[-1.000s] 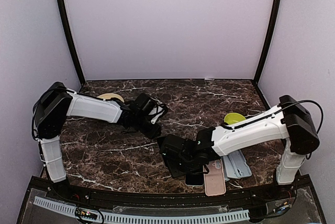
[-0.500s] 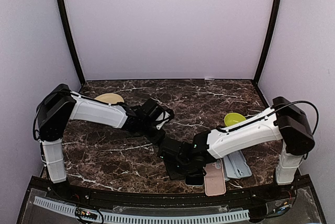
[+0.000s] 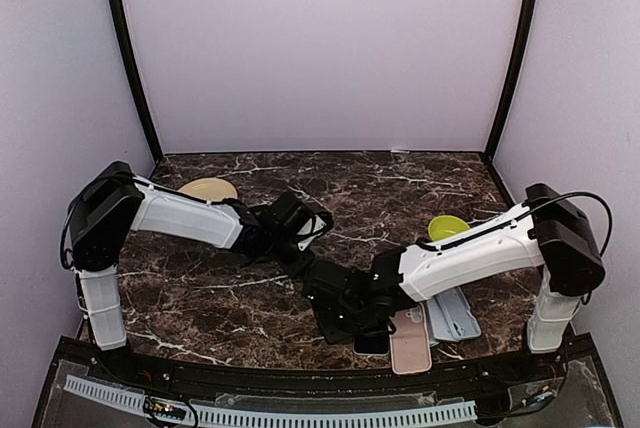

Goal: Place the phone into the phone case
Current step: Press the phone at the bottom left corner of the phone case.

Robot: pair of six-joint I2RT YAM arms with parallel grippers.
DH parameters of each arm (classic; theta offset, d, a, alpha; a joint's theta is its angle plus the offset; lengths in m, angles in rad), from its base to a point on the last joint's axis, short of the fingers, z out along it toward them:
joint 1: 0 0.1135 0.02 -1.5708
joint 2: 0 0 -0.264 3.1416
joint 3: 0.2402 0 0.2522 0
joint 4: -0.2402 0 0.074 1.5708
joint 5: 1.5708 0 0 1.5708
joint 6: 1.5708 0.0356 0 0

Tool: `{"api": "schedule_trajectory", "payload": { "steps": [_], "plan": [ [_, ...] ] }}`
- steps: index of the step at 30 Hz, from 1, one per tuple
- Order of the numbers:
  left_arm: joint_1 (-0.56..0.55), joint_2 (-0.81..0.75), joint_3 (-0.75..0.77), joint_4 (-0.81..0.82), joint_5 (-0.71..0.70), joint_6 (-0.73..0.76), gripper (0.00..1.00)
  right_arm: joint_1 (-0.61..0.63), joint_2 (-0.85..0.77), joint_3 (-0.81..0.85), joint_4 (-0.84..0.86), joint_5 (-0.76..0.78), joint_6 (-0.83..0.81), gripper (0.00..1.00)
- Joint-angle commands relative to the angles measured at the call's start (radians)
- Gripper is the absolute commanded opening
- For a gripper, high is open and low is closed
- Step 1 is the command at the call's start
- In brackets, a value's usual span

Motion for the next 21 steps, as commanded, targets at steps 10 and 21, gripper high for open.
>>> {"api": "schedule_trajectory", "payload": {
  "steps": [10, 21],
  "plan": [
    [0.085, -0.182, -0.051, -0.059, -0.012, 0.024, 0.37, -0.018, -0.028, 0.118, -0.059, 0.033, -0.12, 0.2],
    [0.111, -0.255, -0.133, -0.048, 0.021, 0.013, 0.39, 0.005, 0.132, 0.269, -0.255, 0.162, -0.104, 0.18]
  ]
}}
